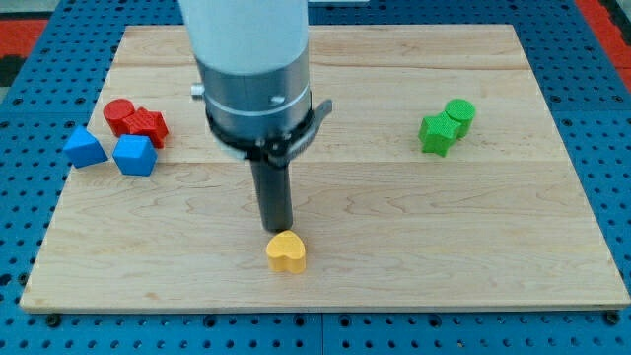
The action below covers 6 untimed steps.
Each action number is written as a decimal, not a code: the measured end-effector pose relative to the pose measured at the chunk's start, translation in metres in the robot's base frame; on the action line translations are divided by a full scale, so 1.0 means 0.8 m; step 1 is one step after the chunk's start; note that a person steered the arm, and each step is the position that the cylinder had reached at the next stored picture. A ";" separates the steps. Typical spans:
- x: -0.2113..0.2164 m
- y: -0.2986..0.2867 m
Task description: Push the hexagon to the top right of the yellow heart
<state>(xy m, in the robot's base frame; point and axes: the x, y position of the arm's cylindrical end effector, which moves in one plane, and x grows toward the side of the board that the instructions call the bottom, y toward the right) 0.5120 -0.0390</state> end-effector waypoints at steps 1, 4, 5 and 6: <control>-0.105 0.043; -0.247 0.008; -0.208 -0.019; -0.134 -0.014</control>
<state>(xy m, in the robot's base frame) 0.4050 -0.0502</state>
